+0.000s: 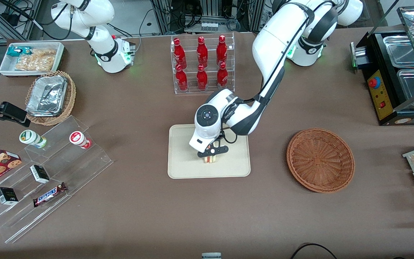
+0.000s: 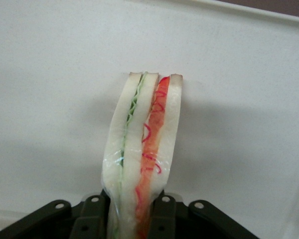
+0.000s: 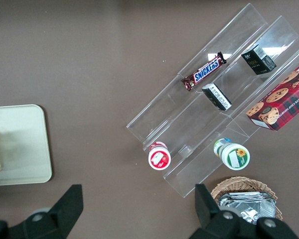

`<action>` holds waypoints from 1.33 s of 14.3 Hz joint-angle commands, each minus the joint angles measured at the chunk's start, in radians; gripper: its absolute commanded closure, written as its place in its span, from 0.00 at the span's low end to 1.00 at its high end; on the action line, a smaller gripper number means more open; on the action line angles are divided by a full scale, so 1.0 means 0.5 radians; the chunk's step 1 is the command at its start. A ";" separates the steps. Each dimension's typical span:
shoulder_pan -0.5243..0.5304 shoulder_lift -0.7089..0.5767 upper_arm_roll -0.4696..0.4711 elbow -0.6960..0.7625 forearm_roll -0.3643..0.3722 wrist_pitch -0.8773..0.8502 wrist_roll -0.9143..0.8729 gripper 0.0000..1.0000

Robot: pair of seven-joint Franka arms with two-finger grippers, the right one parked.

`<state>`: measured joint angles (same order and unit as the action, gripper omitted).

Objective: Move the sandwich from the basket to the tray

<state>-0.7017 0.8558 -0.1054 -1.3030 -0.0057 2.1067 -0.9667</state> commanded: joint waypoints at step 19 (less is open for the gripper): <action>0.596 -1.055 0.125 -0.590 0.061 -0.826 0.675 0.00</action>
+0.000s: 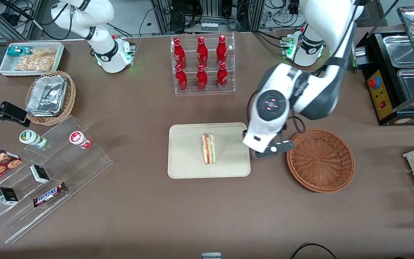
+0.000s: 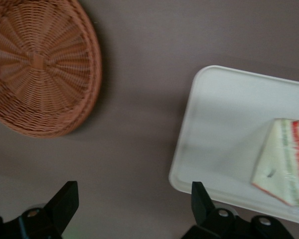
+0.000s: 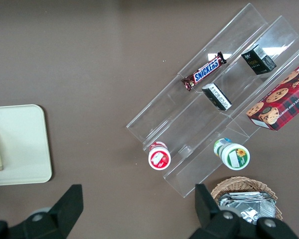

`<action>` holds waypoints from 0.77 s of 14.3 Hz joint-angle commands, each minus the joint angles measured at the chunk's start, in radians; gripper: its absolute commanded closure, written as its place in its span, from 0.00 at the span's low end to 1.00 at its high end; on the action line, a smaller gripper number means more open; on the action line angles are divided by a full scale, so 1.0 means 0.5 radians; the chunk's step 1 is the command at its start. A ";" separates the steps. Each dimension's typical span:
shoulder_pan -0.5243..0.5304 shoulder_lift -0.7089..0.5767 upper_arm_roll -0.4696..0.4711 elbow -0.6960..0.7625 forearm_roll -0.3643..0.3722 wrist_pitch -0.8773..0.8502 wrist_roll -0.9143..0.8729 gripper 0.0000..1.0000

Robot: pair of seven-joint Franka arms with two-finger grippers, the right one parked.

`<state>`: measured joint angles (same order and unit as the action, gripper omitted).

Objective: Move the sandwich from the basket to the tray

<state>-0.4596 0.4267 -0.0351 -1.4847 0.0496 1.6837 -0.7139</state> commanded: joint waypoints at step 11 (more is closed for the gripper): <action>0.762 -0.810 -0.138 -0.651 -0.056 -0.136 1.181 0.00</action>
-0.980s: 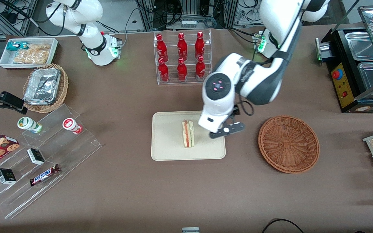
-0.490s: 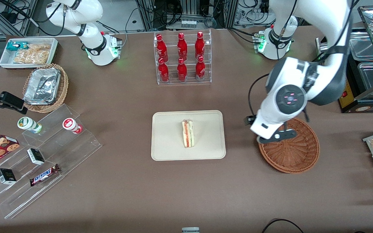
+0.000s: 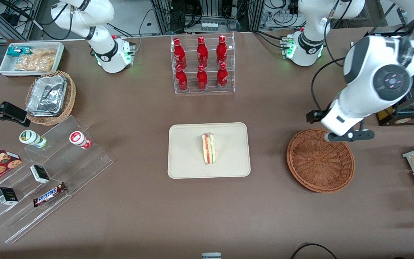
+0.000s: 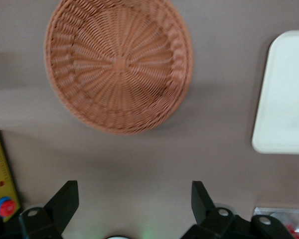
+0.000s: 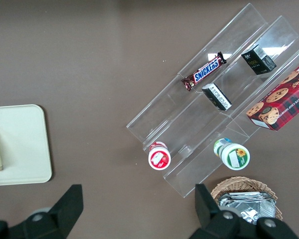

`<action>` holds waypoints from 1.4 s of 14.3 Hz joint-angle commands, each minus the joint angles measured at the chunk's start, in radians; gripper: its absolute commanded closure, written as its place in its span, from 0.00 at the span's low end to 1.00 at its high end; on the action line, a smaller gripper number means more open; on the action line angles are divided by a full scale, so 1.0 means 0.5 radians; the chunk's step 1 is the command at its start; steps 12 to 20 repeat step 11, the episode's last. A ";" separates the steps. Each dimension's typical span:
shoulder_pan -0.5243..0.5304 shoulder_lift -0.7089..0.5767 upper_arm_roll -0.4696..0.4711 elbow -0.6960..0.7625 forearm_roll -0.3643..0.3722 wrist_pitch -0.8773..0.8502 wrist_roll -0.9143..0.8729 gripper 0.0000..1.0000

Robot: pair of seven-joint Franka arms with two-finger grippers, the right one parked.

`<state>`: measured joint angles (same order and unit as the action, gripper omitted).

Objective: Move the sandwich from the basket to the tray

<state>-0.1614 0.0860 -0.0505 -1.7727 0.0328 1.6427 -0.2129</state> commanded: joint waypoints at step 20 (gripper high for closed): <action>0.430 -0.289 -0.129 0.164 -0.007 -0.285 0.561 0.00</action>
